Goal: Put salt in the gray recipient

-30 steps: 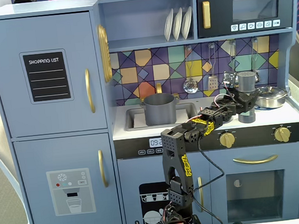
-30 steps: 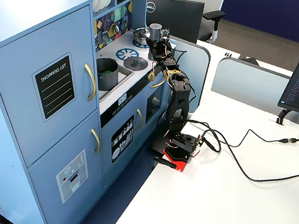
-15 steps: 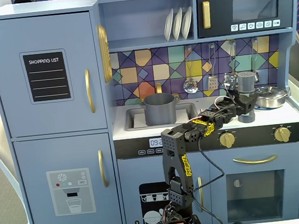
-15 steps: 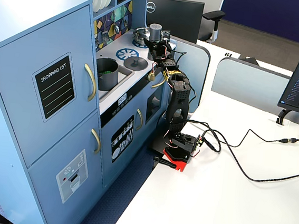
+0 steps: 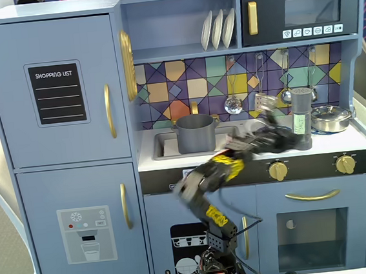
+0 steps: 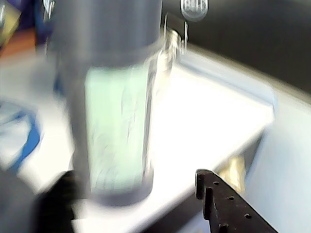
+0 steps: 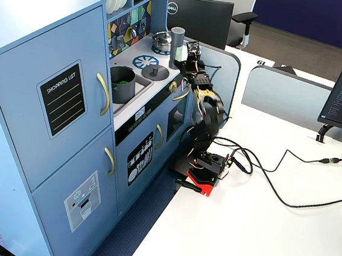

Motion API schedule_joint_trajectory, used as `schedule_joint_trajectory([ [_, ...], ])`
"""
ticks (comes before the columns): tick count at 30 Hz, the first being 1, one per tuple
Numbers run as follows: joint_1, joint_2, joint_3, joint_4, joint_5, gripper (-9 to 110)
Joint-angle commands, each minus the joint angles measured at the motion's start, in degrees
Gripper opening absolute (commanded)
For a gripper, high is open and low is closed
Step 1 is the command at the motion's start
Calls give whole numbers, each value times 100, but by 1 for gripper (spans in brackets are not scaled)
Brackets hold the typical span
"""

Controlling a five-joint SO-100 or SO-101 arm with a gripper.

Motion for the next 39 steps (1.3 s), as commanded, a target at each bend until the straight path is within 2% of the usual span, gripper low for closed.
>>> schedule_joint_trajectory([
  [1,-1160,1828,-26,3568,-114,0],
  [3,-2004,2435,396,4087,105,0],
  [7,-3524,3612,1661,4403,360,0],
  [10,-4157,4122,2830,4307,650,0],
  [15,-4298,4975,4685,4192,738,0],
  [21,-4368,5212,5722,4447,396,0],
  [22,-4351,5212,5766,4623,141,0],
  [26,-4500,5221,5766,5098,378,0],
  [39,-4649,5221,5766,5115,290,2],
])
